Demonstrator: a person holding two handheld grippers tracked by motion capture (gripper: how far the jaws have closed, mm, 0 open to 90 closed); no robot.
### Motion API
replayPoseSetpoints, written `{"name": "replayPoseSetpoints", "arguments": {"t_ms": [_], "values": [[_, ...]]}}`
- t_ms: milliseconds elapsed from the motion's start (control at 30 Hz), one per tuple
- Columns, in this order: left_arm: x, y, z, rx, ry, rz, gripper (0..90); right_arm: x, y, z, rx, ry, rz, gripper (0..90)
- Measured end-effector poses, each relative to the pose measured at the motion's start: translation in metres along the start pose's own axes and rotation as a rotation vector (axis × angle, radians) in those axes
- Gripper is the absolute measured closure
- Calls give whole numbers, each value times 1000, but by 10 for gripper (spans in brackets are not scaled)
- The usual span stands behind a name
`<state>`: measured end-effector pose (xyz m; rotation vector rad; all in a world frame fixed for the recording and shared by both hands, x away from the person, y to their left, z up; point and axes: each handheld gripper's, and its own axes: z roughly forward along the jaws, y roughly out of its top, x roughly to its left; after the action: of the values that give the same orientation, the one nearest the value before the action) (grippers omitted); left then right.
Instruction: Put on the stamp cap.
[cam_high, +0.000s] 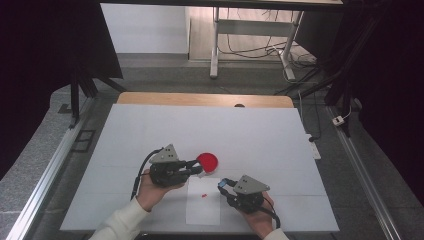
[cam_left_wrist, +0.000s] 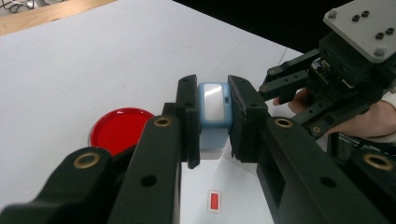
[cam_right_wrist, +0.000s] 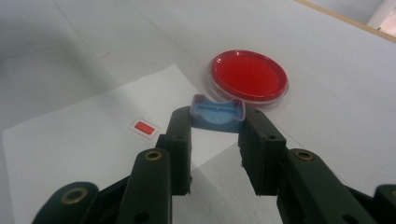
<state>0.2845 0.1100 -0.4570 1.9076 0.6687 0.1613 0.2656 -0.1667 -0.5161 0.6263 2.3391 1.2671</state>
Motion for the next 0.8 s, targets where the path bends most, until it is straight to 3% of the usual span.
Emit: {"name": "replayPoseSetpoints", "arguments": {"t_ms": [800], "values": [[-3, -1, 4, 9, -2, -1, 748, 18, 10, 21, 1, 29, -25, 648]]}}
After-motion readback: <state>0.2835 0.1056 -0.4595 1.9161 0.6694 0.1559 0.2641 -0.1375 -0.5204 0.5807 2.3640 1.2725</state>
